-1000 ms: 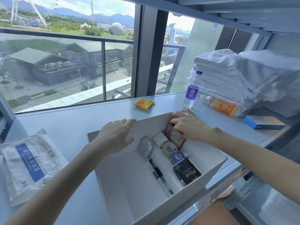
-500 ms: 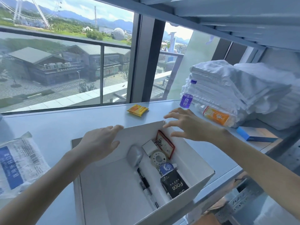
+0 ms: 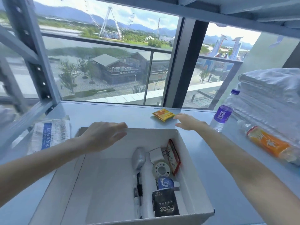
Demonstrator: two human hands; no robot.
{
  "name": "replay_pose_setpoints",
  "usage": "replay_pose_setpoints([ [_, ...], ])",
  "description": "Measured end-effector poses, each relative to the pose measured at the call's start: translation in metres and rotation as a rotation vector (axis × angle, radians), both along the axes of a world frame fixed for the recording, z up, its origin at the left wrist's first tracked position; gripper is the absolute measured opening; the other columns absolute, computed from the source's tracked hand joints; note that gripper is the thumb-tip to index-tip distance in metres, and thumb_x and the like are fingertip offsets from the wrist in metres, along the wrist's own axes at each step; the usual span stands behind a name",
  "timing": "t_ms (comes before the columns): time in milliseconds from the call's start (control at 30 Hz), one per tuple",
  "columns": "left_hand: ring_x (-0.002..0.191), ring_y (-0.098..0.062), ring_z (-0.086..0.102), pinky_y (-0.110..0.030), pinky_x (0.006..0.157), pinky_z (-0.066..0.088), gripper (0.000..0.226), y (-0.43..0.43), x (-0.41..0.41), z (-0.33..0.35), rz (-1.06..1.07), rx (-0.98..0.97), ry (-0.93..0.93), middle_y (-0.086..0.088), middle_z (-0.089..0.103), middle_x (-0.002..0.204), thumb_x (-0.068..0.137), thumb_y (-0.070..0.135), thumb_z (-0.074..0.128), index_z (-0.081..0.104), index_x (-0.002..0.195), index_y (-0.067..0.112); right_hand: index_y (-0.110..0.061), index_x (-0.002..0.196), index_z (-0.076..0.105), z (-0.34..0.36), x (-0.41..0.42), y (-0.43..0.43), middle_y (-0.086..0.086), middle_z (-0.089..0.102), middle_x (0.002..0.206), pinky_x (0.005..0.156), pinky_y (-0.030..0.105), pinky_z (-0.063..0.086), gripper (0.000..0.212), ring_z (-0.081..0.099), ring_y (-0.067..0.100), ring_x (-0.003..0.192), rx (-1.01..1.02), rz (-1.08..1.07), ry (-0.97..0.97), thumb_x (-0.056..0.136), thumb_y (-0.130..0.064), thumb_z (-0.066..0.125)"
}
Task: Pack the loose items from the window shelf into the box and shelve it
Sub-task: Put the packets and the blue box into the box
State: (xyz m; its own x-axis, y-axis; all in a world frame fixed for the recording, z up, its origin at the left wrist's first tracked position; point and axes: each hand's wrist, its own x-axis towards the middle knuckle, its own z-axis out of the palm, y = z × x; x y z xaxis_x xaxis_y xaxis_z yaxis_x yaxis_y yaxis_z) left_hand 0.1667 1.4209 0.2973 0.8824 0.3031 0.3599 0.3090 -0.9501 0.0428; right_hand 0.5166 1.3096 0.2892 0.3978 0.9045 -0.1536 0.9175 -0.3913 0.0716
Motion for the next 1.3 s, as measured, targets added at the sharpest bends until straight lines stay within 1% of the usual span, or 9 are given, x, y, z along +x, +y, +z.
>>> replay_pose_setpoints([
  [200,0.055,-0.021,0.063,-0.022,0.045,0.032,0.023,-0.006,-0.004,-0.004,-0.019,0.115,-0.076,0.008,0.066,0.075,0.092,0.042,0.026,0.042,0.099,0.027,-0.013,0.145,0.026,-0.037,0.007,0.049,0.006,0.029,0.151,0.107,0.042,0.033,0.059,0.035,0.029,0.133,-0.005,0.062,0.072,0.095,-0.040,0.043],
  [367,0.053,-0.020,0.062,-0.022,0.044,0.036,0.033,-0.001,-0.004,-0.004,0.003,0.157,-0.084,0.009,0.066,0.073,0.096,0.047,0.022,0.046,0.100,0.026,-0.030,0.148,0.006,-0.060,0.019,0.062,0.007,0.025,0.152,0.108,0.053,0.028,0.069,0.026,0.035,0.134,0.013,-0.022,0.244,0.092,-0.054,0.039],
  [533,0.052,-0.019,0.062,-0.021,0.045,0.034,0.023,-0.004,-0.004,-0.003,0.010,0.168,-0.063,0.010,0.066,0.073,0.092,0.040,0.031,0.048,0.100,0.026,-0.025,0.142,0.033,-0.055,0.008,0.028,0.007,0.034,0.145,0.108,0.046,0.027,0.045,0.032,0.034,0.130,0.093,0.053,0.185,0.100,-0.041,0.027],
  [667,0.054,-0.019,0.063,-0.023,0.047,0.037,0.025,-0.004,-0.005,-0.002,0.026,0.133,-0.077,0.010,0.068,0.077,0.091,0.044,0.030,0.047,0.100,0.029,-0.013,0.114,0.059,-0.062,-0.002,-0.032,0.009,0.050,0.118,0.092,0.037,0.037,0.035,0.048,0.029,0.113,0.259,0.070,0.265,0.100,-0.030,0.033],
  [867,0.066,-0.029,0.066,-0.029,0.053,0.040,0.015,-0.009,-0.004,-0.004,0.070,0.039,-0.042,0.003,0.071,0.089,0.093,0.026,0.054,0.041,0.098,0.033,-0.019,0.064,0.056,-0.057,0.007,-0.106,0.003,0.059,0.079,0.067,0.031,0.039,0.030,0.059,0.025,0.087,0.274,-0.305,0.279,0.087,-0.037,0.057],
  [933,0.066,-0.030,0.066,-0.030,0.053,0.041,0.015,-0.009,-0.004,-0.002,0.060,0.032,-0.030,0.003,0.071,0.088,0.092,0.026,0.054,0.040,0.097,0.033,-0.023,0.074,0.052,-0.060,0.006,-0.116,0.002,0.059,0.088,0.073,0.032,0.041,0.024,0.058,0.024,0.094,0.285,-0.405,0.322,0.078,-0.038,0.069],
  [1033,0.069,-0.031,0.065,-0.031,0.054,0.041,0.014,-0.010,-0.004,-0.001,0.068,-0.006,-0.019,0.002,0.071,0.090,0.093,0.028,0.051,0.038,0.096,0.032,-0.005,0.097,0.058,-0.059,0.003,-0.119,0.014,0.062,0.095,0.080,0.034,0.044,0.043,0.058,0.028,0.096,0.242,-0.510,0.386,0.072,-0.034,0.077],
  [1167,0.081,-0.033,0.066,-0.032,0.060,0.038,0.008,-0.013,-0.002,0.002,0.085,-0.034,-0.025,0.002,0.070,0.101,0.095,0.031,0.047,0.045,0.103,0.031,-0.011,0.048,0.044,-0.051,-0.013,-0.125,0.005,0.038,0.052,0.047,0.026,0.028,0.045,0.036,0.016,0.050,0.194,-0.585,0.520,0.072,-0.030,0.078],
  [1300,0.091,-0.032,0.064,-0.033,0.064,0.039,0.024,-0.014,-0.002,0.003,0.136,-0.027,0.033,0.001,0.068,0.107,0.097,0.033,0.041,0.052,0.115,0.021,-0.012,0.066,0.060,-0.053,-0.026,-0.145,0.003,0.052,0.066,0.050,0.019,0.037,0.021,0.047,0.012,0.059,0.374,-0.683,0.710,0.071,-0.020,0.080],
])
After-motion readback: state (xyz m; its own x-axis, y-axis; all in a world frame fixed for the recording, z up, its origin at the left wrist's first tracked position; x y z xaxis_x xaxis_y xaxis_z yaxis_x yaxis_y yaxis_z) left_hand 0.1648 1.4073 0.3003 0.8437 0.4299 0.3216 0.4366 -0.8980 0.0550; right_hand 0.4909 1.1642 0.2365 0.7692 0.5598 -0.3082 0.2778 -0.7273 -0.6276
